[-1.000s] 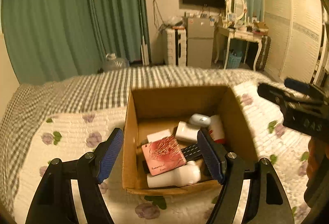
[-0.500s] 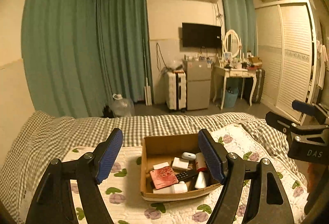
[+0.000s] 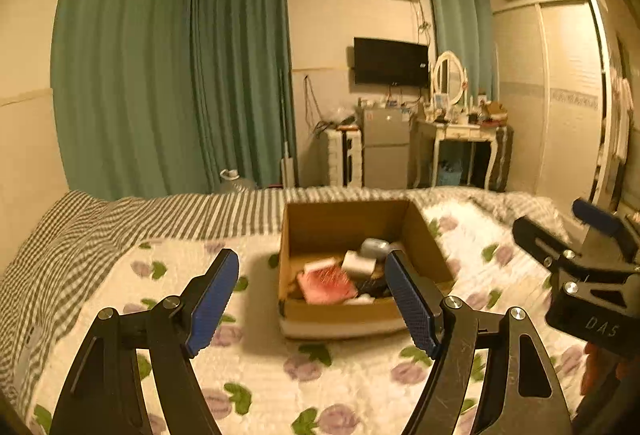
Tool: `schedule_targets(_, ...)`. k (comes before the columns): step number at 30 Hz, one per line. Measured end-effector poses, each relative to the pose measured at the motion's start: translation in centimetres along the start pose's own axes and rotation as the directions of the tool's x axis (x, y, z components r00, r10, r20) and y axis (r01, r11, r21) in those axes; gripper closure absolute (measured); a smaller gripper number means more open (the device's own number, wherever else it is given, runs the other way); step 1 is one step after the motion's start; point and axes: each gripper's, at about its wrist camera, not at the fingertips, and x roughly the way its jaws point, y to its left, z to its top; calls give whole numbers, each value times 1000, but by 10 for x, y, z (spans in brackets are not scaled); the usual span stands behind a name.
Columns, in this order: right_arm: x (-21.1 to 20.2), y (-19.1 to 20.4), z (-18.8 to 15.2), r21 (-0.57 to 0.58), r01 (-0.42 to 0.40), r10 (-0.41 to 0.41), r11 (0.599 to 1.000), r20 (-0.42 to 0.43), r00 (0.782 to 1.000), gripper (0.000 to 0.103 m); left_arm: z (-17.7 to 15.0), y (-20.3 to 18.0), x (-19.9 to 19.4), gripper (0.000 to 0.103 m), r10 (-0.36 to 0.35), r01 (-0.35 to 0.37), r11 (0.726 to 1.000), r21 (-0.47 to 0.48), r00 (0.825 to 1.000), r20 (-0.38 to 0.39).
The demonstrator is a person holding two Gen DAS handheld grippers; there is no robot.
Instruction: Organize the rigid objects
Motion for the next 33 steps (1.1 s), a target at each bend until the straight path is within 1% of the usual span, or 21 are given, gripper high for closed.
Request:
schedule_targets(3,7,2,-14,-4,-11,11,1000,-4,1000,0,-8,7,6,25,-3,3,1000,-15,1000,-19)
schedule_targets(8,17,3,-24,-13,1,-2,1000,-34,999,0,-16,11,-1,24,-16,16,1000,-27,1000,-12)
schedule_targets(12,15,4,-23,-15,6,-7,1000,-28,1000,0,-16,14,-2,25,-21,20,999,-47,1000,-23)
schedule_targets(15,12,5,-22,-28,6,-6,1000,-22,1000,0,-15,16,-5,25,-24,23,998,-56,1000,-14)
schedule_targets(22,8,8,-19,-29,-12,12,999,-26,1000,0,-15,15,-8,25,-18,17,998,-55,1000,-8)
schedule_targets(33,9,10,-17,-26,-12,11,1000,-37,999,0,-16,15,-7,24,-17,17,998,-54,1000,-9)
